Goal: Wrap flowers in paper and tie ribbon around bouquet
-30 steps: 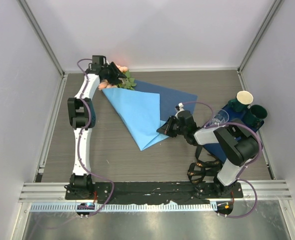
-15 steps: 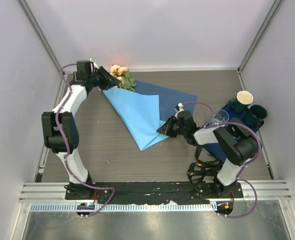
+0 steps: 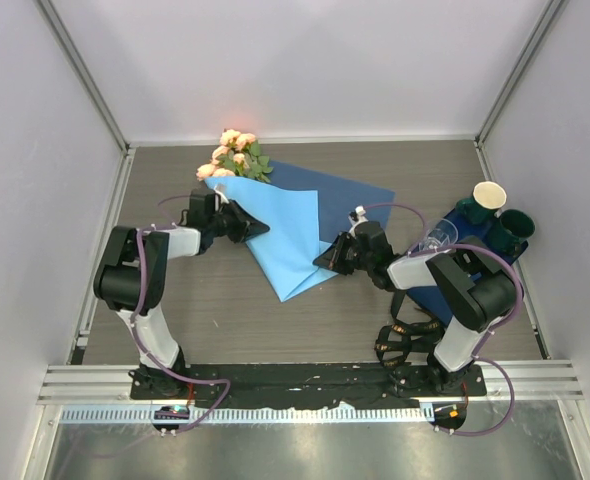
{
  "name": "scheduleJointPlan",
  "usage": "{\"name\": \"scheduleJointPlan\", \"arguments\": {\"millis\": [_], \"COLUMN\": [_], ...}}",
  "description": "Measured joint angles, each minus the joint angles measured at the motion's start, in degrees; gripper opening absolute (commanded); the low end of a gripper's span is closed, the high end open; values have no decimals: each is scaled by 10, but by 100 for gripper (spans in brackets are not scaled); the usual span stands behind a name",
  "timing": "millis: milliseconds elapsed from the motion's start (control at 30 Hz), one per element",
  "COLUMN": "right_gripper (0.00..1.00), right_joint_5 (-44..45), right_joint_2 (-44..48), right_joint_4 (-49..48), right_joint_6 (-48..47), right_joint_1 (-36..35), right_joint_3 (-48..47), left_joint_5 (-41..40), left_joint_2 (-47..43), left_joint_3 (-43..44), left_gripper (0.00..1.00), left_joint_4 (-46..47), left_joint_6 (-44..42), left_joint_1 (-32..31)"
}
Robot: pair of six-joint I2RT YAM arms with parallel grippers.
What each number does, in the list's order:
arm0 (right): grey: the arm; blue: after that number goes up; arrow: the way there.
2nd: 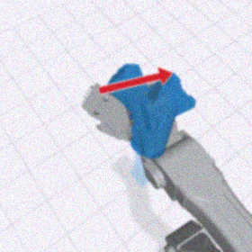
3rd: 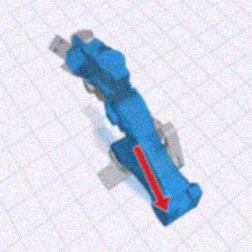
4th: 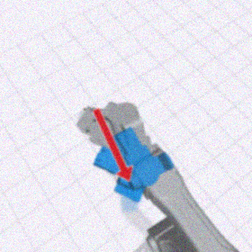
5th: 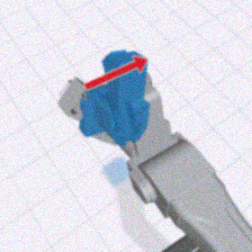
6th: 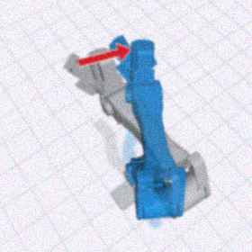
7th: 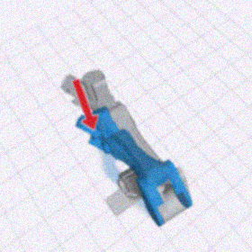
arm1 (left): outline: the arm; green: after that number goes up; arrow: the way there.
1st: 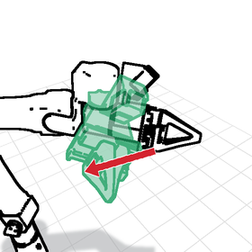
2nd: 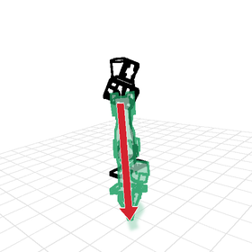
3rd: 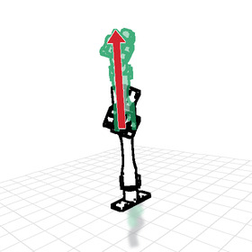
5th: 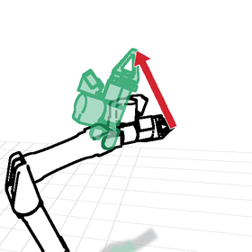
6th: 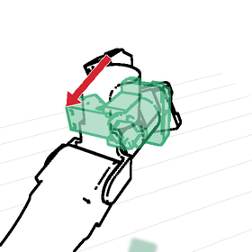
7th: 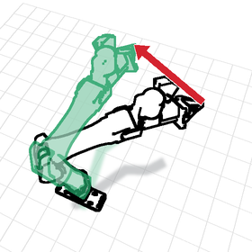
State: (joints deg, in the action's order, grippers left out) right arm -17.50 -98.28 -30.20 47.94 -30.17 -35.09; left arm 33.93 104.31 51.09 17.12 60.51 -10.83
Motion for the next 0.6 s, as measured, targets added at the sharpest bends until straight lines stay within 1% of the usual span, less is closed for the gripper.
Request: {"name": "scheduleJointPlan", "arguments": {"millis": [100,200,233,267,367,467,500,600], "right_gripper": [8,20,28,31,43,48,49,50], "right_joint_5": [-4,-6,-6,-5,21,66,91,130], "right_joint_2": [0,1,4,7,40,78,93,110], "right_joint_4": [9,34,49,62,146,213,238,273], "right_joint_6": [-5,-17,-24,-31,-77,-119,-136,-168], "right_joint_1": [0,0,-1,-1,-9,-29,-44,-85], "right_joint_3": [-4,-17,-23,-29,-64,-107,-128,-172], "left_joint_5": [-3,-6,-8,-9,-10,-13,-14,-14], "left_joint_2": [4,9,11,13,20,26,28,31], "left_joint_3": [-12,-18,-19,-21,-28,-41,-43,-45], "left_gripper": [9,8,8,8,7,7,7,7], "left_joint_4": [16,32,34,37,45,51,52,52], "left_joint_6": [-1,-4,-6,-8,-10,-12,-12,-13], "left_joint_1": [1,1,1,1,1,1,1,1]}}
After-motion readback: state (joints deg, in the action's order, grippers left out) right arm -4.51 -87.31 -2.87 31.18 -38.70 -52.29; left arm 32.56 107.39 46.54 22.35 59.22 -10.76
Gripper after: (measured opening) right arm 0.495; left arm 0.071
